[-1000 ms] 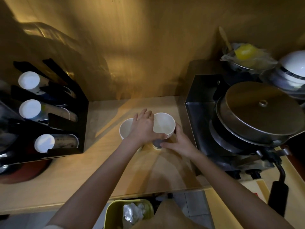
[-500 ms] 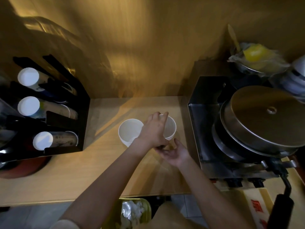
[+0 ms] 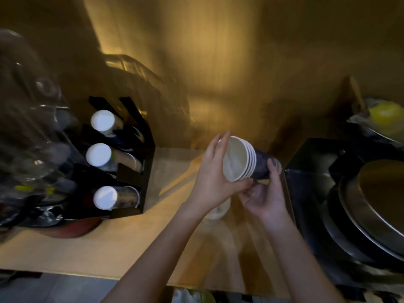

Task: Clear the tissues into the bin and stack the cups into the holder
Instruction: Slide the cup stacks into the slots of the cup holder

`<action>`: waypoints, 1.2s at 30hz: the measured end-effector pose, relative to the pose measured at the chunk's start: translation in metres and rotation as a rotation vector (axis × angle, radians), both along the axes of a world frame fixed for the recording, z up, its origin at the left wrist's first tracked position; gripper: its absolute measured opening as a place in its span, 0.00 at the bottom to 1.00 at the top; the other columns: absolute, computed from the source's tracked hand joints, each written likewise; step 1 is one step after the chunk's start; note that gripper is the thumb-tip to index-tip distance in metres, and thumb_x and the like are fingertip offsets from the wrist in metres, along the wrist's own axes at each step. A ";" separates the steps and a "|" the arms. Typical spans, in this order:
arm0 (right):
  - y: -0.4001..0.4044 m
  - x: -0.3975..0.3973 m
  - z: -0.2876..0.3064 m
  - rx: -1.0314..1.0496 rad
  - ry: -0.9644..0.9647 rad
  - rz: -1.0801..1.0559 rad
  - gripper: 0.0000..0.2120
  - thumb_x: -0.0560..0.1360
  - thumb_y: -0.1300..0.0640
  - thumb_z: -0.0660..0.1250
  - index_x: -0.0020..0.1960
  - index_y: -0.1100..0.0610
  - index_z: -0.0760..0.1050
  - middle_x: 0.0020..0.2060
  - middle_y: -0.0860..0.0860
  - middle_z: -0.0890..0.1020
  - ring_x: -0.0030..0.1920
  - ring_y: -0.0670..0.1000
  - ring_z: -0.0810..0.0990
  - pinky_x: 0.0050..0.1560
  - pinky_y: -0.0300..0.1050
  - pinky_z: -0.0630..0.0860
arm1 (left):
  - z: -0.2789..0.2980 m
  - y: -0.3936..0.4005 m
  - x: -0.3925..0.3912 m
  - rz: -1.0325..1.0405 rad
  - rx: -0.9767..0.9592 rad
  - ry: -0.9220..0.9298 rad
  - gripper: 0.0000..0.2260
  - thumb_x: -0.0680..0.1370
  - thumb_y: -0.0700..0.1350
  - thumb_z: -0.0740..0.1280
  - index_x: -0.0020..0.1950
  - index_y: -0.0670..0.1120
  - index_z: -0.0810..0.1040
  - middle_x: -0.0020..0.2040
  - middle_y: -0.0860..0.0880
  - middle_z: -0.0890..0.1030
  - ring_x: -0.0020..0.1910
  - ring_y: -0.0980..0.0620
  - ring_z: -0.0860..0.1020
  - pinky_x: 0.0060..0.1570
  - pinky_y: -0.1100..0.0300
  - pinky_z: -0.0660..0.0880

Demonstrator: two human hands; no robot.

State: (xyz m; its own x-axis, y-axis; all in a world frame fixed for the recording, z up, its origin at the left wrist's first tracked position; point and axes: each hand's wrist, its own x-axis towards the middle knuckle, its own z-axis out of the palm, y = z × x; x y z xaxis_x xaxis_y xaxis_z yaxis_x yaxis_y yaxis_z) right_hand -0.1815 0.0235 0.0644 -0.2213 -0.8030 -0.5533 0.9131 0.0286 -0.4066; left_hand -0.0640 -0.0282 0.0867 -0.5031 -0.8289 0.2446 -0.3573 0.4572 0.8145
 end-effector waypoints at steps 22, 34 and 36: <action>-0.207 0.183 0.072 -0.340 1.402 0.201 0.32 0.56 0.56 0.81 0.58 0.58 0.75 0.54 0.52 0.82 0.54 0.47 0.81 0.55 0.42 0.78 | 0.033 -0.144 0.171 0.613 0.476 0.573 0.21 0.80 0.55 0.51 0.70 0.48 0.68 0.67 0.46 0.74 0.64 0.50 0.72 0.62 0.56 0.71; -0.232 0.180 0.059 -0.380 1.661 0.598 0.40 0.60 0.59 0.80 0.67 0.59 0.66 0.64 0.55 0.75 0.66 0.54 0.73 0.57 0.38 0.66 | 0.023 -0.151 0.179 0.664 0.625 0.602 0.24 0.80 0.58 0.49 0.71 0.48 0.66 0.69 0.48 0.72 0.66 0.51 0.69 0.67 0.56 0.63; -0.236 0.183 0.049 -0.368 1.699 0.637 0.41 0.60 0.60 0.79 0.68 0.58 0.64 0.65 0.55 0.75 0.66 0.55 0.71 0.60 0.40 0.67 | 0.028 -0.147 0.178 0.680 0.495 0.557 0.23 0.80 0.56 0.50 0.73 0.51 0.61 0.73 0.49 0.66 0.70 0.51 0.66 0.70 0.57 0.61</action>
State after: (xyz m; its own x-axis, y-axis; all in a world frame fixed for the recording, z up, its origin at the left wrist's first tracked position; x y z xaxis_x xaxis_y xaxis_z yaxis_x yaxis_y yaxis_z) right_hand 0.0020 -0.2121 0.1136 0.0630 -0.9916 0.1134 -0.5462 -0.1294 -0.8276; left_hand 0.1144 -0.1752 0.1147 0.1954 -0.9693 -0.1492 0.0732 -0.1373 0.9878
